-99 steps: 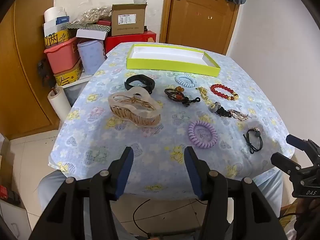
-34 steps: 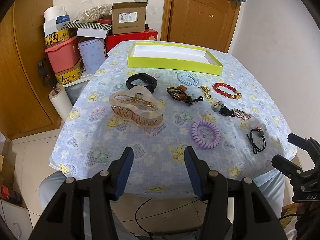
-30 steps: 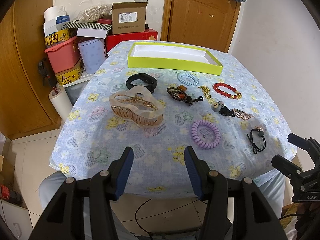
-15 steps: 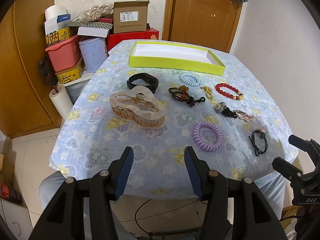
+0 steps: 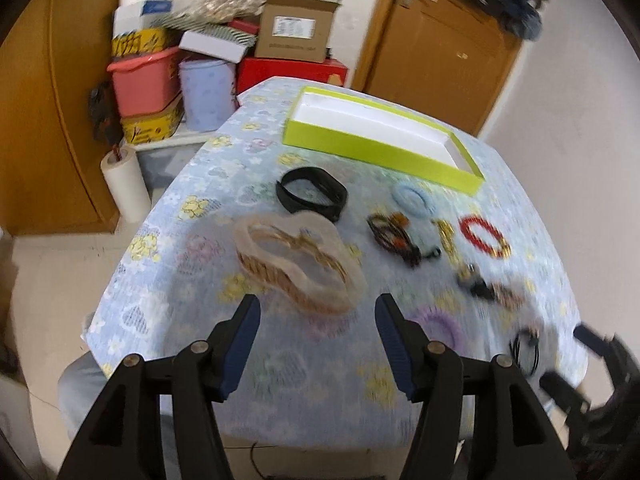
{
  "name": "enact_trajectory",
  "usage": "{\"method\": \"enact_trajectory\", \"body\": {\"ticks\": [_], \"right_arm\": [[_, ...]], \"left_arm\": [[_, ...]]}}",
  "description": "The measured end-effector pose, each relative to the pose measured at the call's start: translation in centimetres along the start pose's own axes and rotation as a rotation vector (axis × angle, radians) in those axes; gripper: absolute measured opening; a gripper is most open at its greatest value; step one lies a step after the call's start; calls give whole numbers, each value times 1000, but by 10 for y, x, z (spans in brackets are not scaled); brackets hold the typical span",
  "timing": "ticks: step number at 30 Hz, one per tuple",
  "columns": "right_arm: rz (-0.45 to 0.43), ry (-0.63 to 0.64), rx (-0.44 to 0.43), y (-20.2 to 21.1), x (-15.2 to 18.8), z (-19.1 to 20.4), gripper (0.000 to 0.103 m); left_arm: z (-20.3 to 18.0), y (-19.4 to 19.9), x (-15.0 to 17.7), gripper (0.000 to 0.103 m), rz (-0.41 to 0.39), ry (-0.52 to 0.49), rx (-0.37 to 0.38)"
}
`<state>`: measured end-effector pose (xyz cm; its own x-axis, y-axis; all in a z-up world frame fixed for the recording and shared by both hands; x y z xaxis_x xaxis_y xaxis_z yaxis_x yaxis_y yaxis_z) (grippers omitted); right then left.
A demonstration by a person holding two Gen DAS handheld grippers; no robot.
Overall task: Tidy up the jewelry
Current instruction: 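Grasp the beige hair claw clip with the left gripper while the right grasps the gold brooch, then carry the claw clip and brooch into the green box and open both grippers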
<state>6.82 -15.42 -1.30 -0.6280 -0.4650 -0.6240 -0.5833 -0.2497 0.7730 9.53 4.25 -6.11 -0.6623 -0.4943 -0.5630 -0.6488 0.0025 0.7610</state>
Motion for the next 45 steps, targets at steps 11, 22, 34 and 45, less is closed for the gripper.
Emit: {"method": "enact_trajectory", "body": {"ticks": [11, 22, 34, 45], "right_arm": [[2, 1, -7, -17, -13, -8, 102], [-32, 50, -31, -36, -36, -10, 92], [2, 161, -121, -59, -40, -9, 63], [75, 163, -145, -74, -25, -21, 36]], "left_arm": [[-12, -24, -16, 65, 32, 67, -13], [-11, -48, -23, 48, 22, -38, -112], [-5, -44, -21, 47, 0, -107, -73], [-5, -37, -16, 47, 7, -123, -43]]}}
Point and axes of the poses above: each gripper's, at about its wrist camera, not at the fingertips, and y roughly against the way its jaws point, z to its left, x to its underside, the point moved 7 cm from there along -y, roughly the way its jaws point, and after that the axes turned 9 degrees about y, right-handed, at the moved point
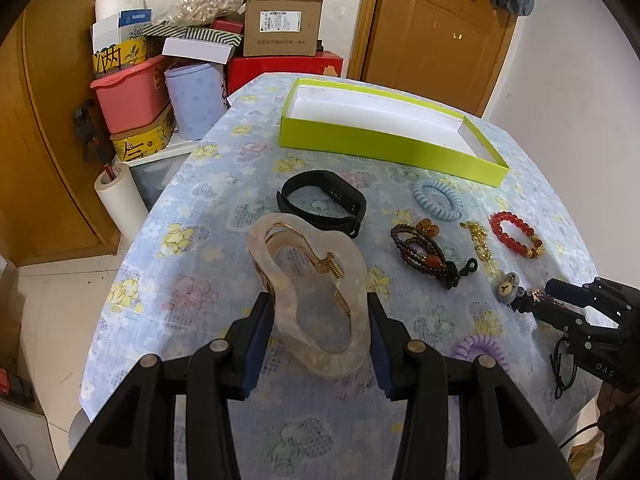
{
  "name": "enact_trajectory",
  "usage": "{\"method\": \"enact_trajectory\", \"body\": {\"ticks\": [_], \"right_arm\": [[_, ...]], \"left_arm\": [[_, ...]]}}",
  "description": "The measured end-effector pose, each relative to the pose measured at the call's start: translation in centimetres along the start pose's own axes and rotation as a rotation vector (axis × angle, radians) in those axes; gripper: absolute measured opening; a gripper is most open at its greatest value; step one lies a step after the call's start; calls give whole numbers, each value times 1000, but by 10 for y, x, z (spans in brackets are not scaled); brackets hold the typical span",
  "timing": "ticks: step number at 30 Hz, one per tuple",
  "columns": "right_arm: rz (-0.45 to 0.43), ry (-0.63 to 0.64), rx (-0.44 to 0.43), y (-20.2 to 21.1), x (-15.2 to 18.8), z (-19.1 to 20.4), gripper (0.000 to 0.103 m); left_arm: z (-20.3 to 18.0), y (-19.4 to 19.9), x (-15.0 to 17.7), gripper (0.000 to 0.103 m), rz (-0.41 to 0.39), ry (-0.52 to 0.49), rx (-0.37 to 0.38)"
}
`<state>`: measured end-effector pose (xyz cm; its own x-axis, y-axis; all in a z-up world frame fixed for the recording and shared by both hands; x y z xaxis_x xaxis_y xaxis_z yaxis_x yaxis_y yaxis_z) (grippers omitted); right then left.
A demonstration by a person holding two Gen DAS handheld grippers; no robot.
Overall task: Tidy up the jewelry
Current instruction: 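Carry the claw clip and brooch into the green box and open both grippers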
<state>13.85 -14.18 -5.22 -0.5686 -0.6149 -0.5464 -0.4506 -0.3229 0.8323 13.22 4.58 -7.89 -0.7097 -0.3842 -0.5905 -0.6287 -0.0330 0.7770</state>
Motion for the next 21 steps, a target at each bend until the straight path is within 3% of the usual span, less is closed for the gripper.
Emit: {"method": "enact_trajectory", "body": {"ticks": [12, 21], "right_arm": [[-58, -87, 24, 25, 7, -6, 35], [-138, -114, 32, 50, -22, -20, 35]], "left_arm": [[-9, 22, 2, 47, -31, -27, 28], [-23, 41, -11, 47, -71, -84, 77]]}}
Point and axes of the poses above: each gripper's, at about its wrist camera, not at the fingertips, and y roughly against the way its jaws point, z to its left, x to its underside, the point moved 7 cm from there along -y, roughly the way its jaws point, and after that the axes turned 9 degrees about y, right-handed, at the moved point
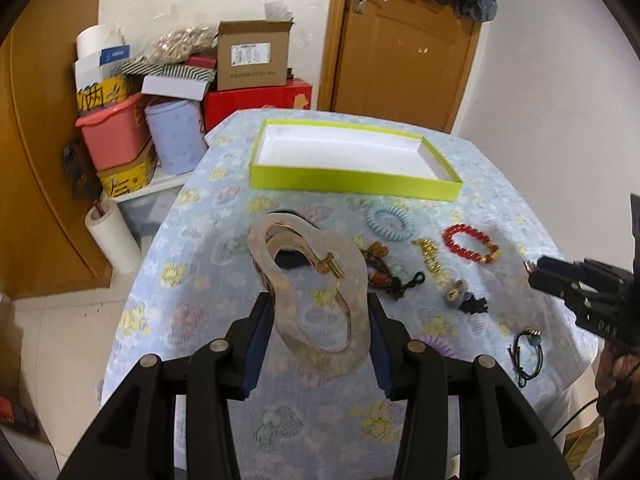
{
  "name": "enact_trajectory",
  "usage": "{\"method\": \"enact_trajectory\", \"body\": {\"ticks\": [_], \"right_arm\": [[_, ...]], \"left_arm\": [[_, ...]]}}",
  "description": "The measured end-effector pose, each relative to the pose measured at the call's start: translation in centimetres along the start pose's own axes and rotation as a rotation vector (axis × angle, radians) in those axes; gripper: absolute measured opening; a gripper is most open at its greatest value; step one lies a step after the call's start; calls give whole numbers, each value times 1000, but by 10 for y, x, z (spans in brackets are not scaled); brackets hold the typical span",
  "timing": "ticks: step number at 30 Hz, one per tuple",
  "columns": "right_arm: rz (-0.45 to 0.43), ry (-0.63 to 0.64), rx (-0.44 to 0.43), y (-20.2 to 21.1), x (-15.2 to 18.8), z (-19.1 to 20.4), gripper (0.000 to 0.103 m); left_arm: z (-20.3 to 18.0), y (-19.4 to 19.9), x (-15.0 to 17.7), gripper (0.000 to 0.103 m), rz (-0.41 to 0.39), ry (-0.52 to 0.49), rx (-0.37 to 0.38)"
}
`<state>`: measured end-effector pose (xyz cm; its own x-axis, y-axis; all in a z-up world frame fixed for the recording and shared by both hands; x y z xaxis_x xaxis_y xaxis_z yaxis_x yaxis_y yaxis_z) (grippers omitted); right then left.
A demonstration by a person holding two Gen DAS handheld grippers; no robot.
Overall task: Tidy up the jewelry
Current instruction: 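Carry the claw clip and brooch into the green box and open both grippers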
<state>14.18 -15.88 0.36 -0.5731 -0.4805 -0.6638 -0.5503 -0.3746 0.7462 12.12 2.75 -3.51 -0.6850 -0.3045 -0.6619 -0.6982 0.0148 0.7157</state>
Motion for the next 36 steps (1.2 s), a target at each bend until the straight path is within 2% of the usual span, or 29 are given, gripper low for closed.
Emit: {"method": "enact_trajectory", "body": {"ticks": [7, 14, 24, 30, 36], "right_arm": [[-47, 25, 7, -9, -47, -12, 35], [-51, 32, -10, -42, -94, -34, 35], [6, 31, -21, -119, -141, -64, 35], [45, 23, -21, -165, -155, -79, 35], [89, 38, 9, -200, -159, -90, 35]], "left_arm": [[-5, -4, -36, 47, -36, -64, 13], [-12, -28, -85, 47, -64, -141, 12], [-15, -105, -154, 47, -26, -154, 28], [-9, -164, -166, 47, 39, -170, -3], [-5, -201, -169, 47, 84, -182, -40]]}}
Point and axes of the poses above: each gripper's, at about its wrist camera, not at the fingertips, and y roughly against the way its jaws point, z to its left, x to its underside, the point moved 7 cm from there along -y, roughly the way its jaws point, and after that the axes turned 9 degrees about y, right-handed, at the moved point
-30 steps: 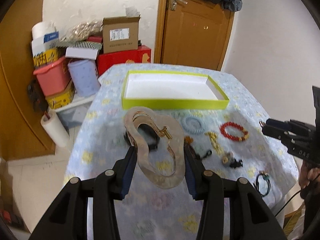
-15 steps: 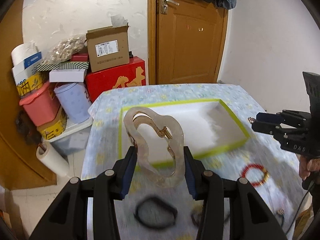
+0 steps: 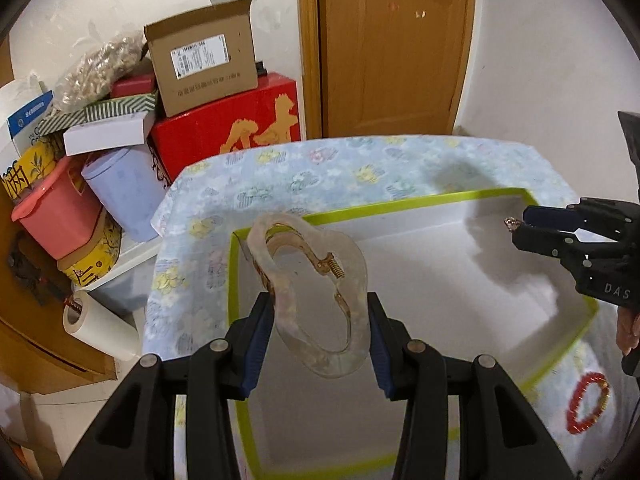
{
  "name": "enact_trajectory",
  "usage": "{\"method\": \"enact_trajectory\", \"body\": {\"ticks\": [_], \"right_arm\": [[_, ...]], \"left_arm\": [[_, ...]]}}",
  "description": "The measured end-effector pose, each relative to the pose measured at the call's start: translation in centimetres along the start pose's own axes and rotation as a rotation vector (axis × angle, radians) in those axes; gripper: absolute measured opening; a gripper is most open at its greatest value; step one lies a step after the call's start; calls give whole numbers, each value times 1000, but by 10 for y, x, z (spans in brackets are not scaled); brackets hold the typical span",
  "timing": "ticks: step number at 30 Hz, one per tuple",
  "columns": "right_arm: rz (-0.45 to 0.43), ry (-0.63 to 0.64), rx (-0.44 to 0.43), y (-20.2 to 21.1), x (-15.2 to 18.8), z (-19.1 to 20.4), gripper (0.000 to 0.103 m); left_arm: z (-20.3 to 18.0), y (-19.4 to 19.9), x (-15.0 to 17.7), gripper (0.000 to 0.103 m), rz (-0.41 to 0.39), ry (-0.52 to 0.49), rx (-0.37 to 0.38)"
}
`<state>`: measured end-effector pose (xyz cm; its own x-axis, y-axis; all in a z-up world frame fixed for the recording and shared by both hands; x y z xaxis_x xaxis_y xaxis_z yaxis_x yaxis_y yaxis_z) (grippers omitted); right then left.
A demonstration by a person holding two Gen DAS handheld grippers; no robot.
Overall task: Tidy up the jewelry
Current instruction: 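Carry the claw clip and brooch into the green box and open both grippers, then withdraw both grippers from the box back over the table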
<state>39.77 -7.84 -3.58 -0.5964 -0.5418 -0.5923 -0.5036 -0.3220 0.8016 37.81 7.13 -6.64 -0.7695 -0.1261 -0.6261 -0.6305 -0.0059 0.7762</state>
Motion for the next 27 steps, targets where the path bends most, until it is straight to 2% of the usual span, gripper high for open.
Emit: {"method": "enact_trajectory", "body": {"ticks": [3, 8, 10, 11, 12, 15, 20, 27], "right_arm": [[22, -1, 45, -11, 1, -7, 35], [50, -10, 73, -20, 6, -11, 36], [42, -11, 74, -16, 5, -10, 40], [38, -13, 71, -15, 4, -9, 47], [29, -13, 70, -11, 4, -8, 50], [16, -15, 70, -4, 3, -6, 50], [-1, -18, 78, 18, 9, -1, 50], [-69, -24, 96, 81, 29, 19, 50]], "left_arm": [[1, -10, 1, 47, 11, -9, -25], [5, -15, 0, 48, 17, -11, -36], [5, -16, 0, 48, 16, -18, -45], [4, -16, 0, 48, 11, -25, -45], [4, -15, 0, 48, 9, -33, -46], [3, -11, 0, 55, -2, -31, -29], [5, 7, 0, 55, -26, -5, -1], [11, 56, 22, 55, -69, 35, 8]]}}
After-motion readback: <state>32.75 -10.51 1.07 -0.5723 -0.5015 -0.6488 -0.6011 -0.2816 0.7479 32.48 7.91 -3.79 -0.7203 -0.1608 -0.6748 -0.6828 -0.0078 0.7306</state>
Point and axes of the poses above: each gripper's, at about its wrist camera, not at the fingertips, and y roughly against the way its jaws point, z to its left, x to its underside, the point moved 7 cm from there along -y, roughly the way its jaws point, and after that the axes turned 9 degrees about y, right-handed, at the moved point
